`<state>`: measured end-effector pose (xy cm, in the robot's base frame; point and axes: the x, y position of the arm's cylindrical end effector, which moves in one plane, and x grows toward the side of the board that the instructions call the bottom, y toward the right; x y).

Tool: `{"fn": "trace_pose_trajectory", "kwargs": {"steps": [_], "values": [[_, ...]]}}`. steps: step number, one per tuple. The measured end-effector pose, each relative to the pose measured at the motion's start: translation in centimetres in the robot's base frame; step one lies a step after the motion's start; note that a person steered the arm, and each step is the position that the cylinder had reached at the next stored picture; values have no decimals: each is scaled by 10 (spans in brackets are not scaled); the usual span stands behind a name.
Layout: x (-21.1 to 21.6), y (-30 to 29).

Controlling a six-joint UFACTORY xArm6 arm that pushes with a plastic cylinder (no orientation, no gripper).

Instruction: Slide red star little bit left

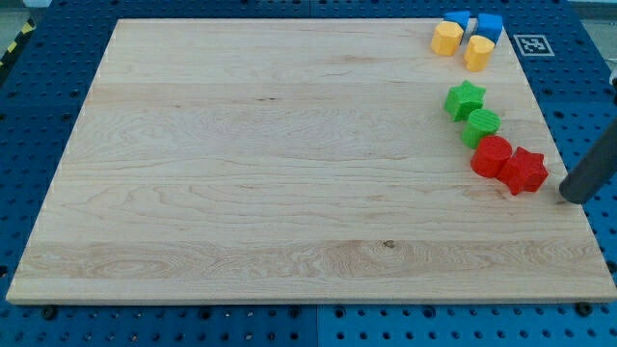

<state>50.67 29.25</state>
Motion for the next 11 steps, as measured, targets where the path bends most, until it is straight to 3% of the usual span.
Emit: {"fn": "trace_pose_trajectory", "kwargs": {"steps": [4, 8, 10, 11], "values": [[-56, -15], [4, -47], [9, -54], [-8, -41]]}}
